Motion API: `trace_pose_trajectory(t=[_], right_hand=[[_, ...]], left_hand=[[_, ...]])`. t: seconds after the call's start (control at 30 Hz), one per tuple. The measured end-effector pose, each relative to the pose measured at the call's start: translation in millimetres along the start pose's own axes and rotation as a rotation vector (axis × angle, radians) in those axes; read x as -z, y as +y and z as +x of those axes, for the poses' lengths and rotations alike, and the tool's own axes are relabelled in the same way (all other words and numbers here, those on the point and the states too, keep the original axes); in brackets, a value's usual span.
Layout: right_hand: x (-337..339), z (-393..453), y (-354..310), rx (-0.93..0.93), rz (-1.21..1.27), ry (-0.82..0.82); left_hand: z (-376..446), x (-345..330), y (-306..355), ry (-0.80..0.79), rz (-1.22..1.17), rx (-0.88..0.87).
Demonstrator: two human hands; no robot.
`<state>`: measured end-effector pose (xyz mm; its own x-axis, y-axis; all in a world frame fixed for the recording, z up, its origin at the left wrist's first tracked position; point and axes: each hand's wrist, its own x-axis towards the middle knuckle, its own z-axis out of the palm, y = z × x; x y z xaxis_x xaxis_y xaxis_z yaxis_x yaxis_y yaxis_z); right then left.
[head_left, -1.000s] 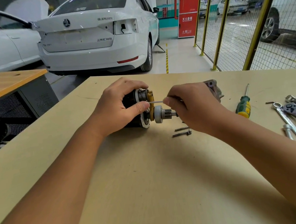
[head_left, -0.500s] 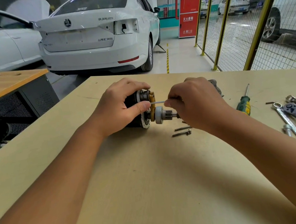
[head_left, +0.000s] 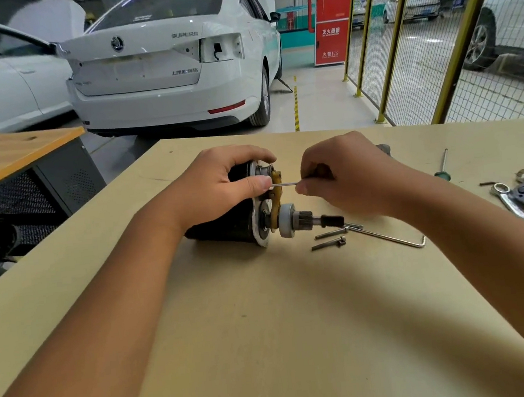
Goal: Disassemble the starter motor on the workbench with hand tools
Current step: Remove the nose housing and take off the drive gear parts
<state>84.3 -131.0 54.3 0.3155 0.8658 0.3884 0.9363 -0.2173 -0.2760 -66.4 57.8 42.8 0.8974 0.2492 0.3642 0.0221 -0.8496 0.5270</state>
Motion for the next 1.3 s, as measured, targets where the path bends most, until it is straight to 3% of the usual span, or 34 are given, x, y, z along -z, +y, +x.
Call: trace_pose_trajectory(t=[0.2,0.4,0.63,0.8,1.03,1.17,1.3], right_hand=[[-17,-4,10,-0.038,0.158,0.0],[-36,-13,9,-0.113,0.436,0.065],[-55,-24,2,-0.16,0.565,0.074],[-54,-34,-4,-0.078,0.43,0.13],[-40,-41,-19,0.24,-0.125,0.161],[-37,-45,-27,0.259,-0.132,0.15],[-41,-47,-30,0.209,-0.075,0.164]], left_hand=[[3,-5,2,-0.076,-0.025,0.109],[-1,-8,4,-0.052,-0.047,0.164],[-7,-11,9,-0.023,0.054,0.195],[-11,-10,8,-0.044,0.027,0.183],[-14,0,11,-0.167,-0.061,0.162],[-19,6,11,-0.242,-0.111,0.09],[-26,6,9,-0.197,-0.125,-0.026]])
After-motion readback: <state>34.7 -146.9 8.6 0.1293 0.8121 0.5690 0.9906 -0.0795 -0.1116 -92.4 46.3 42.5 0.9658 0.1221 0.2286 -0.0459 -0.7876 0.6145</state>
